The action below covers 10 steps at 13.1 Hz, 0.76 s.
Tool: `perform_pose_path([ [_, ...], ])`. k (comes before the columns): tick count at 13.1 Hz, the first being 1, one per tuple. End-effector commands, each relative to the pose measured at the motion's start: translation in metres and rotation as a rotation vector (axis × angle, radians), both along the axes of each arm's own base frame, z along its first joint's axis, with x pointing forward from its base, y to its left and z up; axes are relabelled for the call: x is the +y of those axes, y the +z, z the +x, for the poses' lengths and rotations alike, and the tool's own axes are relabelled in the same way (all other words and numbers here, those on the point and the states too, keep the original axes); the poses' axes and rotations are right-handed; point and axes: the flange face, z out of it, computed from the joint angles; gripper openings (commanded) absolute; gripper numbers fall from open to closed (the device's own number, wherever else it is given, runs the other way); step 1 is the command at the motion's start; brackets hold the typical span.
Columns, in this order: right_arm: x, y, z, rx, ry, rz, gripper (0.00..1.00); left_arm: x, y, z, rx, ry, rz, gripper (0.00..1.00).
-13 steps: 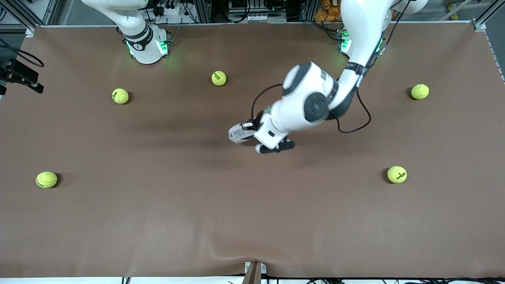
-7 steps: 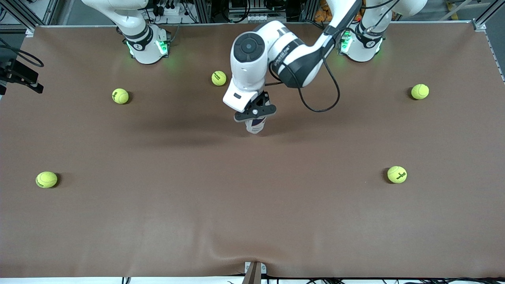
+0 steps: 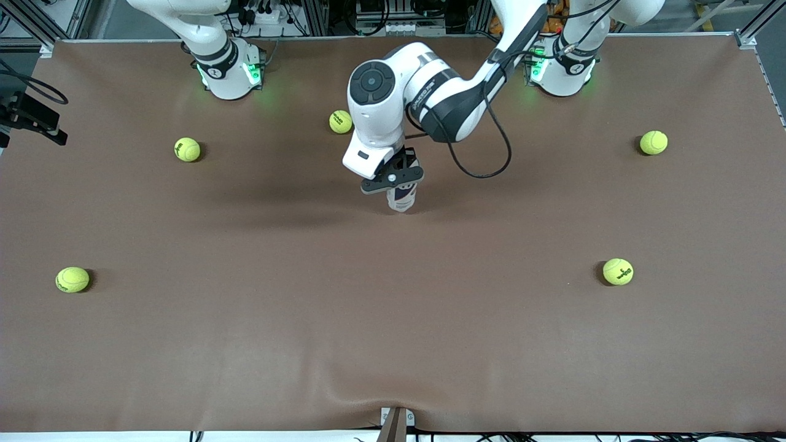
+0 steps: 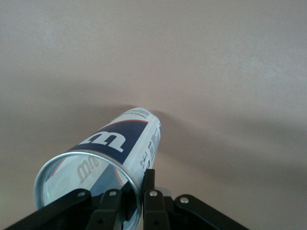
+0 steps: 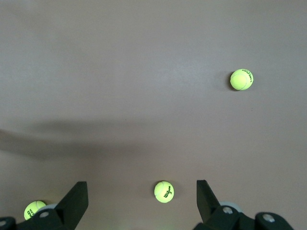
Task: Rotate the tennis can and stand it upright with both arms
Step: 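Lift and rotate the can upright with the left gripper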
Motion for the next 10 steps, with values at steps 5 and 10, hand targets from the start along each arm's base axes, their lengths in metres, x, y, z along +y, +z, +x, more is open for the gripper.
perform_pose_path([
  [5,-0.001,0.004,0.0,0.0,-0.009,-0.003,1.0,-0.009,-0.023,0.009,-0.034,0.011,0.006,0.0],
  [10,-0.002,0.004,0.0,-0.002,-0.011,-0.004,1.0,-0.009,-0.029,0.01,-0.033,0.015,0.007,0.0],
])
